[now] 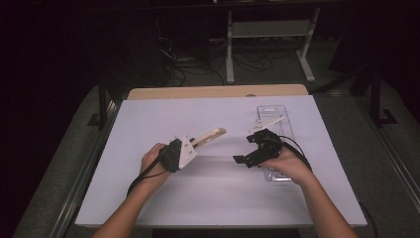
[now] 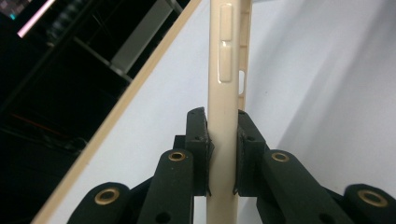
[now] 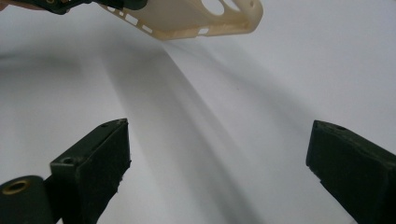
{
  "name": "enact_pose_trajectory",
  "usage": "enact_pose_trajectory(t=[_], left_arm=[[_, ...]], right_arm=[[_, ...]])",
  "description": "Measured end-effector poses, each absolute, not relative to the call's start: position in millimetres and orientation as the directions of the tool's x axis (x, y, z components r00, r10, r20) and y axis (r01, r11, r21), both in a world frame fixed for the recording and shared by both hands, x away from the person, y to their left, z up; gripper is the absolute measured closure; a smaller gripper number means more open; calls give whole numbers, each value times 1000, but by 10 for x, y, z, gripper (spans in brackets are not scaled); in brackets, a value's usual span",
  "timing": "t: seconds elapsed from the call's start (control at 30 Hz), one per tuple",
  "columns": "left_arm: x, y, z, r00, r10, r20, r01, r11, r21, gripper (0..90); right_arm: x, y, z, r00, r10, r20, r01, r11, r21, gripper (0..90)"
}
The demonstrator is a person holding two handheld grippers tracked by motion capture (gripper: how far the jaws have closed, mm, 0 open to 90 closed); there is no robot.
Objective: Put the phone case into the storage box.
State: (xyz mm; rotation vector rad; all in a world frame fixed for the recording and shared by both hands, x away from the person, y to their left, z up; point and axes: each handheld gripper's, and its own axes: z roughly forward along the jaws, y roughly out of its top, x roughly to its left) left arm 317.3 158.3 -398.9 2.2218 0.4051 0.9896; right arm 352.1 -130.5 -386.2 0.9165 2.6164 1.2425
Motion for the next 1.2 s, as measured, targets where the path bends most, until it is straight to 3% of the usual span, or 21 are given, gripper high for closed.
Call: enact_pose_trajectory(t=[0.53, 0.83, 0.97, 1.2], left_arm=[[3318, 1760, -3872, 695, 680, 234, 224, -515, 827, 792], [3349, 1801, -3868, 676, 717, 174, 262, -453, 852, 792], [3346, 1805, -3860, 676, 713, 186, 259, -466, 846, 792], [3348, 1784, -3872, 659, 730, 181, 273, -456, 847, 791]], right_arm=[[3526, -1309, -3855, -810, 565, 161, 477, 474, 740, 57], [3548, -1331, -3849, -797, 574, 189, 503, 456, 734, 51], [3547, -1316, -3839, -799, 565, 206, 509, 453, 732, 2], [3558, -1270, -3801, -794, 567, 218, 523, 455, 720, 0]])
